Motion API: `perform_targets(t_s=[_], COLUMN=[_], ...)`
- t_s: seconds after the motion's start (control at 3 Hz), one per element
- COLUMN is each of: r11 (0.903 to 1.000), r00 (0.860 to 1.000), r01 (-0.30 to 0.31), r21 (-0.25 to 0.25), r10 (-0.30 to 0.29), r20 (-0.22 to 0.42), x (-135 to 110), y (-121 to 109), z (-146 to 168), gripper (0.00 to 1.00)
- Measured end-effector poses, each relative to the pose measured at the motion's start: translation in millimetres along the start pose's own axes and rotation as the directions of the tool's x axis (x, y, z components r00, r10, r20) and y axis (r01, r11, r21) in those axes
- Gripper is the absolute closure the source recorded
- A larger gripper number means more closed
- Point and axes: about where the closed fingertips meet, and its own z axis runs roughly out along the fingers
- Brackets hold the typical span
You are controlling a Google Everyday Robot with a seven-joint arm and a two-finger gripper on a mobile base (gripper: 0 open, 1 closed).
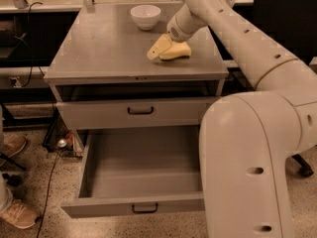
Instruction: Place sponge into middle drawer
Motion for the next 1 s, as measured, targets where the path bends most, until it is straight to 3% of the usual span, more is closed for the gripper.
perform_targets(t_s=[0.33, 0.67, 1.0], r11=[0.9984, 0.9954, 0.9931], r00=[0.997, 0.994, 0.995], r01=[-0.049, -0.078, -0.095], r21=[0.027, 0.056, 0.069], r10=[0.051, 0.082, 0.098], r20=[-0.054, -0.069, -0.037], x=[20, 32, 35], y=[-8, -14, -14], z=[0, -6, -20], gripper=[0.00, 0.12, 0.36])
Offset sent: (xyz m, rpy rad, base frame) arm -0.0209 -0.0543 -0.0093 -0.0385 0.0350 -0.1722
